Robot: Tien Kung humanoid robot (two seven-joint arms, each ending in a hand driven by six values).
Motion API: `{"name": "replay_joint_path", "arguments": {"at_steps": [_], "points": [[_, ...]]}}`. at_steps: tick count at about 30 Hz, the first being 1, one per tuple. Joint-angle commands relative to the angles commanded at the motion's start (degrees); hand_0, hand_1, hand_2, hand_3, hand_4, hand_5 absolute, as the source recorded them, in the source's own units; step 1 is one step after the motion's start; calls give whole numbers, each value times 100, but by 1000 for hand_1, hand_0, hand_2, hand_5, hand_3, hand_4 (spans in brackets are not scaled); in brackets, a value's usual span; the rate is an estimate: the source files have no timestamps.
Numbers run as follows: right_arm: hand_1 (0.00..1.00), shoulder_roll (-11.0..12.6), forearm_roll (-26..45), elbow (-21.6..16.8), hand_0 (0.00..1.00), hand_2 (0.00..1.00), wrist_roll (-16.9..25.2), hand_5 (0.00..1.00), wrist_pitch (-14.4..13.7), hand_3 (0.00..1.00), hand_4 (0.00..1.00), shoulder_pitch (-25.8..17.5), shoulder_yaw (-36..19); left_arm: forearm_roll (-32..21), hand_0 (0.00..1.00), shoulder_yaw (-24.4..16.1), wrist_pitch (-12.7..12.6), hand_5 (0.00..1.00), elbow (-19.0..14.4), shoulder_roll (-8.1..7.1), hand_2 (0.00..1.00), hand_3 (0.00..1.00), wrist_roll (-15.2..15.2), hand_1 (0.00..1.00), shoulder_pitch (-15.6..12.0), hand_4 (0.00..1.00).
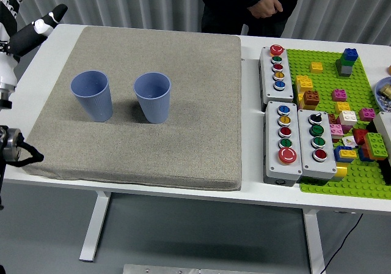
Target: Pick cup pour cup place
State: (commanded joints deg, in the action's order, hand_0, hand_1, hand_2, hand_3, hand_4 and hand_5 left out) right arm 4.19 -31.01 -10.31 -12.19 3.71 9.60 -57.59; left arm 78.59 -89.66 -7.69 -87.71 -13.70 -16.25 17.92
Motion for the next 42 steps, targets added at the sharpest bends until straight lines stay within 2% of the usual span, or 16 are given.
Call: {"name": "replay_joint_path", "arguments": {"at_steps": [3, 7, 8, 10, 12, 13, 14, 17, 42], "points": [[678, -1, -17, 0, 676, 688, 0, 165, -3, 640, 425, 21, -7, 6, 836, -27, 3, 414, 150, 119, 993, 992, -24, 854, 187, 985], [678, -6, 21, 0, 676, 688, 13, 165, -11, 640, 425, 38, -2, -1, 836, -101, -9, 414, 246, 230, 993, 992, -76, 854, 221, 985], [678, -8, 23, 0, 676, 689, 12, 165, -14, 640, 425, 42, 0, -74, 822, -103, -70, 437, 273, 250, 958, 971, -115, 830, 217, 982], [678, -11, 25, 0, 676, 689, 8, 165, -14, 640, 425, 47, 3, -378, 822, -99, -170, 437, 361, 279, 958, 971, -240, 830, 211, 982], [678, -12, 28, 0, 676, 689, 6, 165, -13, 640, 425, 49, 7, -749, 822, -91, -155, 437, 445, 291, 958, 971, -310, 830, 208, 982], [678, -11, 11, 0, 676, 689, 3, 165, -12, 640, 425, 54, 3, -951, 822, -98, -52, 437, 521, 306, 958, 971, -295, 830, 204, 982], [678, -12, 0, 0, 676, 688, 1, 166, -12, 640, 425, 56, 1, -1208, 778, -102, 62, 998, 598, 318, 893, 905, -273, 780, 201, 812], [678, -11, -10, 0, 676, 688, 1, 166, -8, 640, 425, 55, 1, -1669, 778, -157, 107, 998, 682, 343, 893, 905, -234, 780, 183, 812], [676, -18, -16, 0, 676, 688, 3, 165, -4, 639, 426, 58, -9, -1342, 794, -398, 129, 998, 823, 335, 896, 908, -171, 794, 167, 800]]}}
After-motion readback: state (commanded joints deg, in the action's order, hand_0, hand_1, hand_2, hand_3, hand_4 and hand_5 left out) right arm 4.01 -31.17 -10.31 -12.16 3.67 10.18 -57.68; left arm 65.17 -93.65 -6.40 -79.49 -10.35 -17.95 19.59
